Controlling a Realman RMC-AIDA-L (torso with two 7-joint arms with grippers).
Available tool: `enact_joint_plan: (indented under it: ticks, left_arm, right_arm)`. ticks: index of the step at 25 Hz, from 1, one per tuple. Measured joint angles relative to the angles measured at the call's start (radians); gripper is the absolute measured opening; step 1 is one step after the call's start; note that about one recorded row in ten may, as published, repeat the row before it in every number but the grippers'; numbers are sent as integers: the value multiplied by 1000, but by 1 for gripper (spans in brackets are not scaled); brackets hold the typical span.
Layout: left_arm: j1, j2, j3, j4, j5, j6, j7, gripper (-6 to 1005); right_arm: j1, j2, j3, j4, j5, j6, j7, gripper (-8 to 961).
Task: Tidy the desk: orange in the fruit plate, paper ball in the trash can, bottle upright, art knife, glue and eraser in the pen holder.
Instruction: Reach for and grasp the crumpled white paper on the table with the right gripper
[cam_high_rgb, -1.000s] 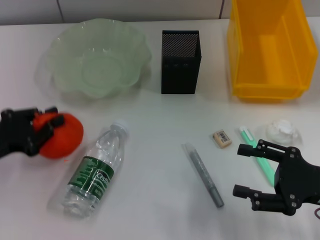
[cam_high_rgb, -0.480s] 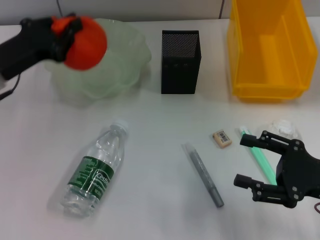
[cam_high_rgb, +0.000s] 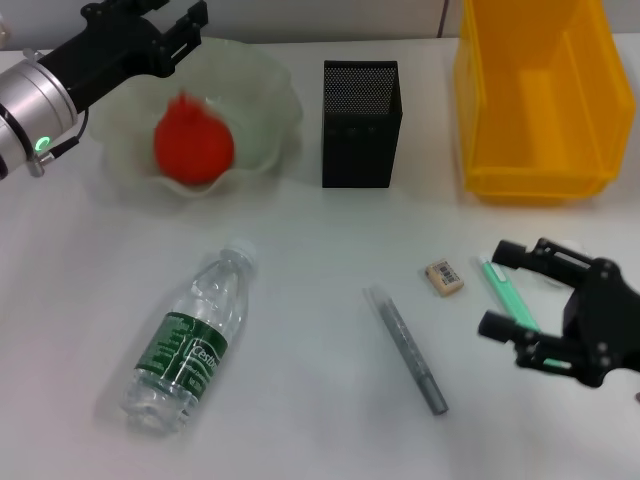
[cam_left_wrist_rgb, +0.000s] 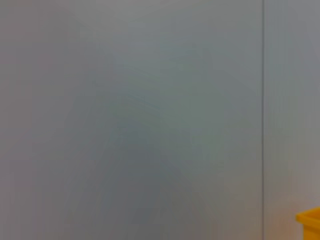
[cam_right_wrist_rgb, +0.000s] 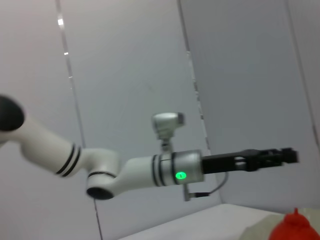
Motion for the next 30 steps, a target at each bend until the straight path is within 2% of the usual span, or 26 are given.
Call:
enact_joint_plan:
  ticks: [3, 4, 5, 6, 7, 8, 9, 10, 11, 12, 13, 14, 16, 17, 19, 20, 22, 27, 30]
  left_arm:
    - [30, 6, 38, 27, 8, 64, -13, 570]
    - [70, 9, 98, 75, 15, 126, -26, 610]
    - [70, 9, 98, 75, 15, 126, -26, 650]
    - [70, 9, 98, 75, 15, 126, -26, 690]
    - [110, 10, 149, 121, 20, 176, -44, 730]
    - [191, 10, 251, 209, 21, 250, -95, 770]
    - [241, 10, 312, 262, 21, 297, -114, 776]
    - [241, 10, 312, 262, 21, 297, -114, 781]
    - [241, 10, 312, 262, 21, 297, -114, 787]
    - [325, 10, 391, 315, 21, 367, -116, 793]
    - [334, 10, 398, 317, 22, 374, -115, 798]
    - [371, 10, 422, 324, 21, 397, -110, 804]
    - [390, 10, 428, 323, 19, 405, -108, 815]
    - [398, 9, 428, 321, 17, 407, -107, 821]
    - [413, 8, 426, 301, 15, 409, -96, 832]
    - [413, 8, 426, 301, 15, 409, -96, 832]
    - [413, 7, 425, 291, 15, 407, -93, 832]
    - [407, 6, 422, 268, 14, 404, -78, 831]
    - [407, 6, 422, 257, 13, 403, -69, 831]
  right_arm:
    - [-2, -2, 5, -53, 18, -12, 85, 799]
    - [-14, 4, 5, -165, 53, -34, 187, 799]
    - [-14, 4, 5, -165, 53, -34, 187, 799]
    - [-18, 6, 3, -242, 75, -45, 251, 799]
    - [-19, 8, 0, -315, 91, -50, 326, 799]
    - [-15, 8, -3, -395, 104, -50, 426, 799]
    - [2, 8, -13, -530, 99, -40, 623, 799]
    - [2, 8, -13, -530, 99, -40, 623, 799]
    - [13, 6, -26, -613, 82, -35, 726, 798]
    - [20, 7, -53, -712, 55, -31, 817, 798]
    - [25, 8, -89, -810, 21, -26, 907, 798]
    - [30, 10, -176, -987, -60, -13, 1067, 798]
    - [45, 11, -269, -1134, -179, 5, 1224, 786]
    - [45, 11, -269, -1134, -179, 5, 1224, 786]
    - [86, 11, -383, -1230, -379, 29, 1413, 786]
    - [86, 11, -383, -1230, -379, 29, 1413, 787]
    - [109, 11, -467, -1237, -506, 63, 1504, 787]
    - [127, 12, -644, -1159, -641, 195, 1602, 787]
    - [141, 11, -699, -1090, -663, 260, 1621, 787]
